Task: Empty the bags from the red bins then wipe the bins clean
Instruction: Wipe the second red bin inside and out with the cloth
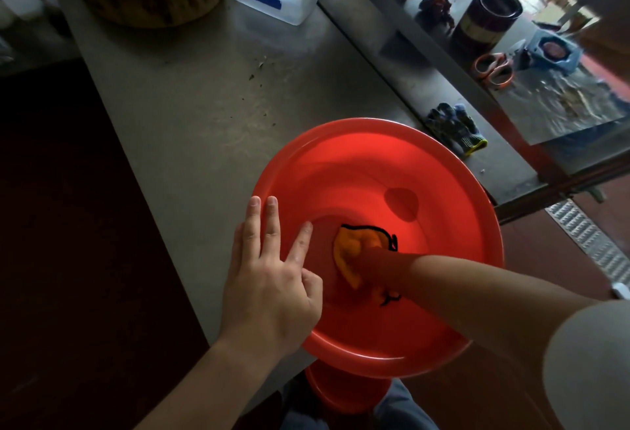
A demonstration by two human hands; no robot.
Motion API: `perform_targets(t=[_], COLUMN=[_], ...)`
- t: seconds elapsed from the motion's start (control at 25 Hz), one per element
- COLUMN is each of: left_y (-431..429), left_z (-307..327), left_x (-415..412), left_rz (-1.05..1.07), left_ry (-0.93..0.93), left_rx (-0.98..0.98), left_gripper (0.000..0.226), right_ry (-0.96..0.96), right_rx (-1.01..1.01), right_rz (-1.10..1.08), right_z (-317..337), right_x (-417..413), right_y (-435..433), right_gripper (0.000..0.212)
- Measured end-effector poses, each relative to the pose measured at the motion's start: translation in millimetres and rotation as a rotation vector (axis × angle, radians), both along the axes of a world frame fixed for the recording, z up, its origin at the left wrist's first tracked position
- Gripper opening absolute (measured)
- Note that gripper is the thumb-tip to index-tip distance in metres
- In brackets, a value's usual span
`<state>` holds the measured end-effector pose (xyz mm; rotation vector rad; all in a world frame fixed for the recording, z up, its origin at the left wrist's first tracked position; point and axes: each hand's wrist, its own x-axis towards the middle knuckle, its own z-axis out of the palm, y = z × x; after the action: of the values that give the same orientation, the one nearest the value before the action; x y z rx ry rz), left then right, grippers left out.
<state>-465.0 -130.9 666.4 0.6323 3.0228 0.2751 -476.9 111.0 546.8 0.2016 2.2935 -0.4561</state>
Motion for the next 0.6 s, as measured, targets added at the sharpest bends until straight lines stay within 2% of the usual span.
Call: perform_targets(t=[0.04,0.08,0.12,0.16,0.24,0.4,0.52,0.6], left_y=[1,1,2,2,3,2,0,-4], left_z=[-1,-1,0,1,1,2,1,0], left_x=[0,1,1,2,3,2,2,3], left_rz=[0.002,0.005,0.007,0.010,0.006,0.009,-0.008,-0.029], left_ry=[-0.002,-0.001,0.001,0.003,0.000,-0.007,-0.007,-0.005], left_rx=[0.001,0.006,0.014,0.020,0.010,0.018,0.031,0.044], left_gripper=[0.067,0.067,0.066,0.066,0.066,0.067,0.068,0.067], right_ry=[-0.078,-0.095,-0.111,-0.136,-0.237,-0.224,-0.238,-0.114], right_rx=[0.036,0.112,0.104,0.063,0.015,0.079,0.069,0.075], right_rz=[0.031,0.174,0.220,0.290,0.262,0.423,0.259,0.248], right_z=[14,27,36,44,47,59,76,90], right_x=[-1,-3,-2,-1,3,3,-1,-9], right_y=[-10,-23,-35,-45,-61,-69,-69,-67], right_gripper=[0.063,0.038,0.026,0.028,0.037,0.029,0.035,0.028])
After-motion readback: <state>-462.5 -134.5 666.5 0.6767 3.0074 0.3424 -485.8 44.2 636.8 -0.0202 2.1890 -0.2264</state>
